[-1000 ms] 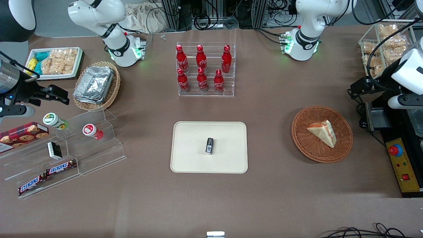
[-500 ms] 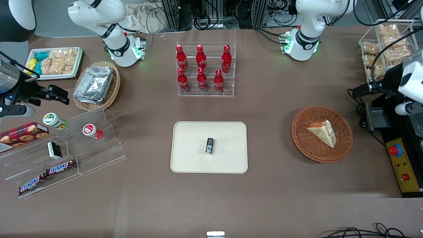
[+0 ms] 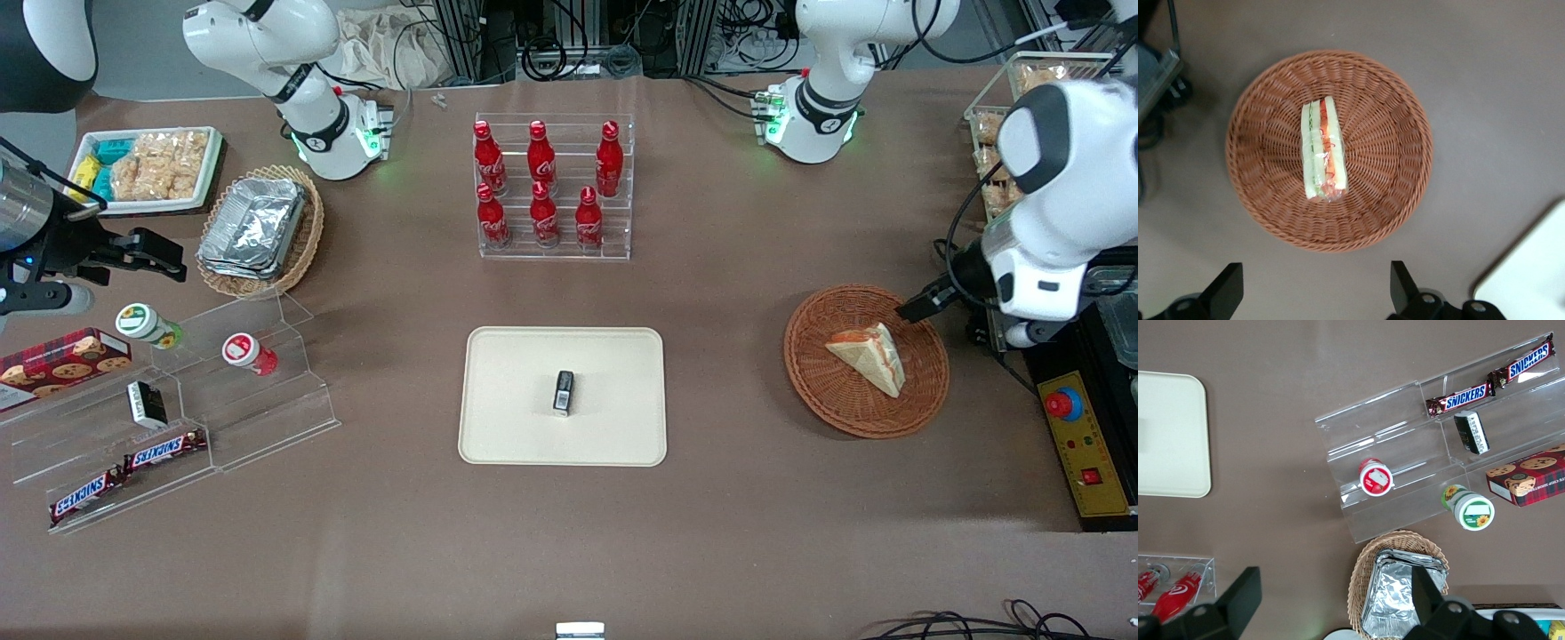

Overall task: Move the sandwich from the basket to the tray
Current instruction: 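Lower the left gripper, grasp the wrapped sandwich, and lift it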

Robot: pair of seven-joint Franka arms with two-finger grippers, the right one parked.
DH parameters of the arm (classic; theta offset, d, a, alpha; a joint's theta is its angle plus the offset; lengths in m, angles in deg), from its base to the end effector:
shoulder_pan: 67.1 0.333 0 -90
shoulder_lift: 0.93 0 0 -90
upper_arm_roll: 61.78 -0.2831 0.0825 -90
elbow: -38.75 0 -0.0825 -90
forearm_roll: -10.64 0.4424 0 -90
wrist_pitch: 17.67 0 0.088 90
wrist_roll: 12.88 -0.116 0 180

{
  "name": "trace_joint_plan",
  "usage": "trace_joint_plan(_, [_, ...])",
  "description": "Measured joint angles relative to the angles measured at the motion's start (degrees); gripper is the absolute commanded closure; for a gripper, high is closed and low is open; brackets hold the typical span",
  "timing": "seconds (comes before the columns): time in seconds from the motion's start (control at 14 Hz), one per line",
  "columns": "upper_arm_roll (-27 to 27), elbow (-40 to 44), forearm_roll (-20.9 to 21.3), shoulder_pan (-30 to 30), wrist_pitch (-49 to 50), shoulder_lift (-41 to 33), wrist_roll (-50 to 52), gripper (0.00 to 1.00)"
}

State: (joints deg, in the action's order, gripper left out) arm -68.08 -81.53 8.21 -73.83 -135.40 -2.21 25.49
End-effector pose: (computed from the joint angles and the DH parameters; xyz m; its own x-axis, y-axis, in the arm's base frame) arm 0.5885 -0.0070 0.3576 0.7757 0.6297 -0.0423 0.6308 -0.7758 0.0169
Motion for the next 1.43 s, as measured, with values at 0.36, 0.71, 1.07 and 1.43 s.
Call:
trace_joint_plan(0.36, [0.12, -2.20, 0.00, -0.31, -11.99, 11.59, 7.99, 0.00])
trace_joint_plan(0.71, [-0.11, -3.30, 0.00, -0.23, -19.17, 19.53, 9.42, 0.84])
trace_joint_plan(1.07, [-0.30, -3.30, 0.24, 0.10, -19.68, 20.37, 9.42, 1.00])
trace_joint_plan(1.43, [-0.22, -2.29, 0.30, 0.07, -16.85, 17.91, 9.18, 1.00])
